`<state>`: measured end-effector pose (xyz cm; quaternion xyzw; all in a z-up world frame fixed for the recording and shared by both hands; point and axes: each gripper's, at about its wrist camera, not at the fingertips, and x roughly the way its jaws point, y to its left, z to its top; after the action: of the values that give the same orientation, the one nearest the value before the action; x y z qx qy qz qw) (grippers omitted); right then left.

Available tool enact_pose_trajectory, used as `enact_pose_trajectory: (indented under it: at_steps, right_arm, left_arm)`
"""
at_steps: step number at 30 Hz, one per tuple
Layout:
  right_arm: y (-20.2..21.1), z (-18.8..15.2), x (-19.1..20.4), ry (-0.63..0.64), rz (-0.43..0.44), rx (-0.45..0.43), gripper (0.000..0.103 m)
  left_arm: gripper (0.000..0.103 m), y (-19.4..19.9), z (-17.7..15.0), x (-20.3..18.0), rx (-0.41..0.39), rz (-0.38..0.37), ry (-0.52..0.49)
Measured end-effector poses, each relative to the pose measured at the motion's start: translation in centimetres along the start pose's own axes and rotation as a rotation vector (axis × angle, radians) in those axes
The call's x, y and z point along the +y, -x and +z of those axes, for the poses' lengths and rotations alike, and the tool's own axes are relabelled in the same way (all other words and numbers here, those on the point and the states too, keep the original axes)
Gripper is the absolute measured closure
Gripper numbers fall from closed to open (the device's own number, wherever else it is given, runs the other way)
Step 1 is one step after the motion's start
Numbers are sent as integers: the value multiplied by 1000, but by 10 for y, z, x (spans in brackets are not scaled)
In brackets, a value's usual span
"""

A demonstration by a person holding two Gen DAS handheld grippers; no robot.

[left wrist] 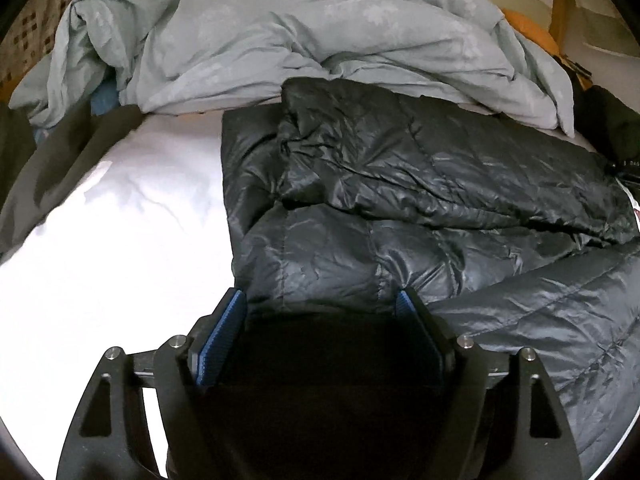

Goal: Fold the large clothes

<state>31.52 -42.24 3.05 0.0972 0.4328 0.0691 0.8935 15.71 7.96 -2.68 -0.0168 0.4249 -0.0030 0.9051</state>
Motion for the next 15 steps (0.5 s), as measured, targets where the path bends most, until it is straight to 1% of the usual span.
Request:
enact_pose_trajectory:
  at_steps: [2,3,4,6,7,9,10,11,15]
  right_arm:
    - [-26,0,-12,-51,-48,99,93]
    - [-40,-3,-20,-88,-60,146,87]
    - [-46,-6,-26,-116,-60,156,83]
    - [-37,-9,-36,-165,-51,110,74]
    - [-30,-11,-40,-177,-61,89,68]
    - [-8,-16,-48,-192,-128,30,38]
    - [8,-17,-48,-185,-146,-9,36]
    - [21,-18,-49,-177,-143,-30,36]
    - [75,-24,-41,-128,-84,-91,36]
  left_arm:
    - [26,0,-2,0,-1,-3,2]
    - [26,0,-3,0,-2,-1,1]
    - [26,0,-3,0,-2,0,0]
    - [26,0,-2,-1,-2,1,1]
    - [26,0,-2,-1,-2,0,1]
    - [26,2,-2,-1,-7,3,-1]
    - [26,5,-2,-1,-15,6,-6]
    - [26,8,-3,-3,-23,10,-14]
    - [26,28,-4,-11,-65,26,-61]
